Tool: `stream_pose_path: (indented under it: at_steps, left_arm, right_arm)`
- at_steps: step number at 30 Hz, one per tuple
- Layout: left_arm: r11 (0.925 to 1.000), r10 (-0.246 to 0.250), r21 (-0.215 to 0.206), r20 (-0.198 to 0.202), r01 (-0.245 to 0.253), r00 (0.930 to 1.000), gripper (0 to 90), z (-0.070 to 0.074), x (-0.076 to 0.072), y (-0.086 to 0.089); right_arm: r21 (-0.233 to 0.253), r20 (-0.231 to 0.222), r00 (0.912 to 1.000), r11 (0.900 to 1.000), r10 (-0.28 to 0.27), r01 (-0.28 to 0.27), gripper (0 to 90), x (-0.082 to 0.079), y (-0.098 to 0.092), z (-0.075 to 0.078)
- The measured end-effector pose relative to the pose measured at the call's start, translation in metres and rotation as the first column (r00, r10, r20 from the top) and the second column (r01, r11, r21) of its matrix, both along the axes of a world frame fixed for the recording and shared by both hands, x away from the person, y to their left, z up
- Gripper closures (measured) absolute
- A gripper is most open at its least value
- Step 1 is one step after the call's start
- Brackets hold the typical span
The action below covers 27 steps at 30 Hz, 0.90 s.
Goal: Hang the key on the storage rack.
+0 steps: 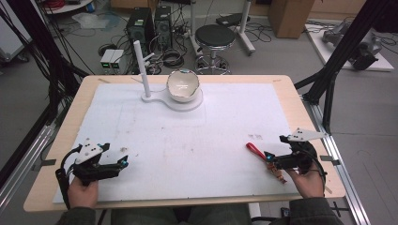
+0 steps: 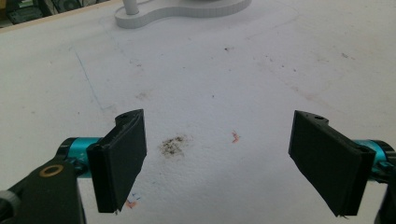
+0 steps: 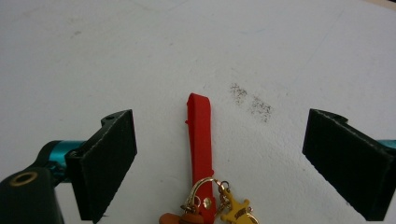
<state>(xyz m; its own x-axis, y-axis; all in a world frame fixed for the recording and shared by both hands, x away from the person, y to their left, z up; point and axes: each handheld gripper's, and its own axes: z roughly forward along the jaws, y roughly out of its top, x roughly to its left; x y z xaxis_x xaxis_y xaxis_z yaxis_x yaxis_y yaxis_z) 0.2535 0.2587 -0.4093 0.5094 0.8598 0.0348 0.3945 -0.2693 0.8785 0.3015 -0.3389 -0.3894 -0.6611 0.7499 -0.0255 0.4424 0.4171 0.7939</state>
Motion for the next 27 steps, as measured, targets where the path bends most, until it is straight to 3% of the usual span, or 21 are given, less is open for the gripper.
stream_pose_path:
  at_steps: [6, 13, 17, 27]
  left_arm:
    - [1.0000, 0.001, 0.000, -0.001, -0.001, 1.0000, 19.6, 0.000, 0.000, 0.000]
    - [1.0000, 0.001, -0.003, -0.001, -0.001, 1.0000, 19.6, -0.001, -0.001, 0.001]
    - [1.0000, -0.004, 0.004, -0.001, 0.004, 1.0000, 19.6, 0.000, -0.001, 0.001]
    - [0.9999, -0.009, 0.004, -0.004, 0.009, 0.9999, 19.6, -0.001, 0.000, -0.001]
  right_arm:
    - [-0.047, -0.032, 0.9986, 0.998, 0.042, -0.044, 22.6, 0.011, 0.013, -0.001]
    - [-0.074, -0.064, 0.9968, 0.996, 0.048, -0.052, 35.9, 0.016, 0.020, -0.009]
    - [-0.128, -0.083, 0.9951, 0.990, 0.053, -0.063, 43.1, 0.017, 0.023, -0.015]
    - [-0.193, -0.149, 0.9869, 0.977, 0.061, -0.090, 56.5, 0.017, 0.025, -0.025]
